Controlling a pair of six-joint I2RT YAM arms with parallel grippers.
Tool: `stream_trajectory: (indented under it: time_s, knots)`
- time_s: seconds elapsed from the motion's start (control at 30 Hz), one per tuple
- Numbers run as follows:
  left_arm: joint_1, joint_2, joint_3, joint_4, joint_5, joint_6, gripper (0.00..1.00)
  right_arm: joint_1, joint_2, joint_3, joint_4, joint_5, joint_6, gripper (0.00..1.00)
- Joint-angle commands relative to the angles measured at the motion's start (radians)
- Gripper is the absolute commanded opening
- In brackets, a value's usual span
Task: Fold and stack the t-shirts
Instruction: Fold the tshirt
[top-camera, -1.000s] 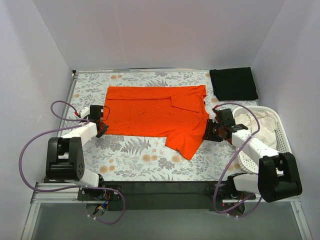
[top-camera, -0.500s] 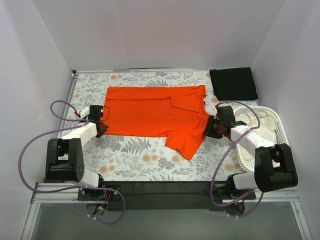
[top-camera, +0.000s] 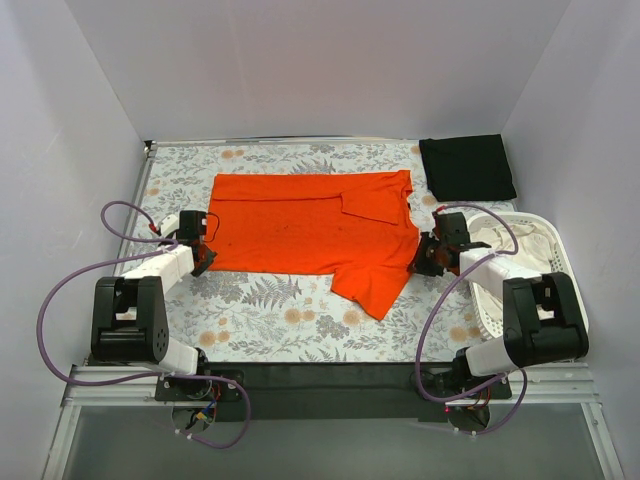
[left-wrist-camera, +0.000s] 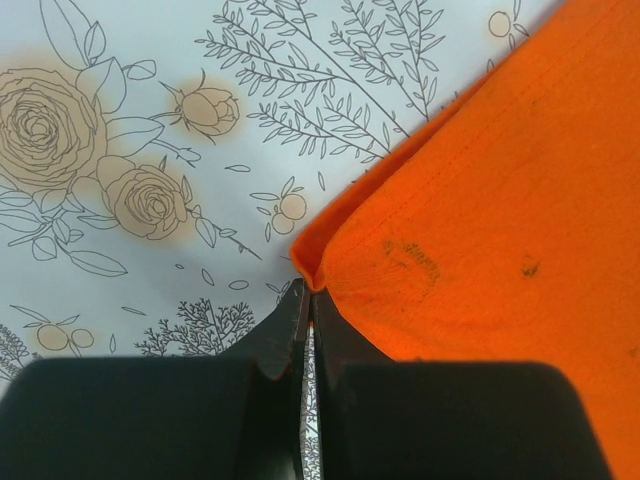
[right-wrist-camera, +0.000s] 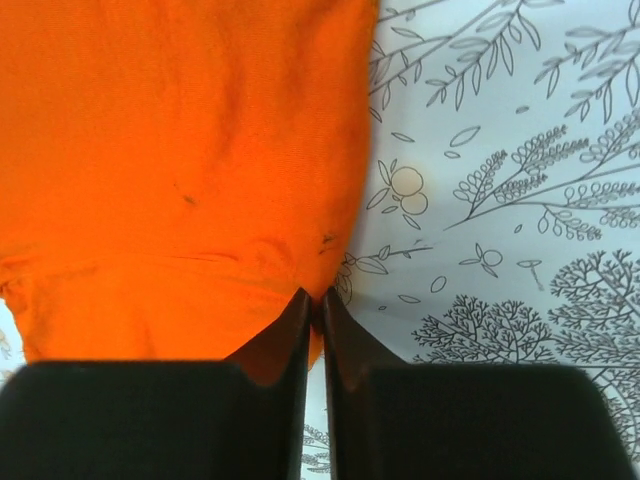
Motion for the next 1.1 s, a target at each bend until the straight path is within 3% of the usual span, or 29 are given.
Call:
stream_trajectory:
  time_s: [0.0, 0.03, 0.37, 0.53, 0.83, 1.07]
  knots:
    - [0.005, -0.043, 0.003, -0.033, -0.051, 0.000, 0.00, -0.010, -0.028, -0.022, 0.035, -0.006, -0.011, 0.10]
    - [0.005, -0.050, 0.000, -0.041, -0.056, -0.005, 0.00, -0.015, -0.045, -0.031, 0.029, -0.006, -0.016, 0.02]
    - [0.005, -0.209, -0.069, -0.197, -0.039, -0.054, 0.00, -0.033, -0.149, 0.004, -0.247, -0.021, -0.160, 0.01]
    - [0.005, -0.290, -0.078, -0.199, -0.029, -0.023, 0.00, -0.036, -0.168, 0.082, -0.318, -0.037, -0.175, 0.01]
    - [0.004, -0.114, 0.118, -0.183, -0.015, 0.029, 0.00, -0.036, 0.073, 0.430, -0.413, -0.044, -0.192, 0.06]
    - [0.004, -0.010, 0.221, -0.160, -0.006, 0.043, 0.00, -0.038, 0.195, 0.562, -0.439, -0.046, -0.209, 0.06]
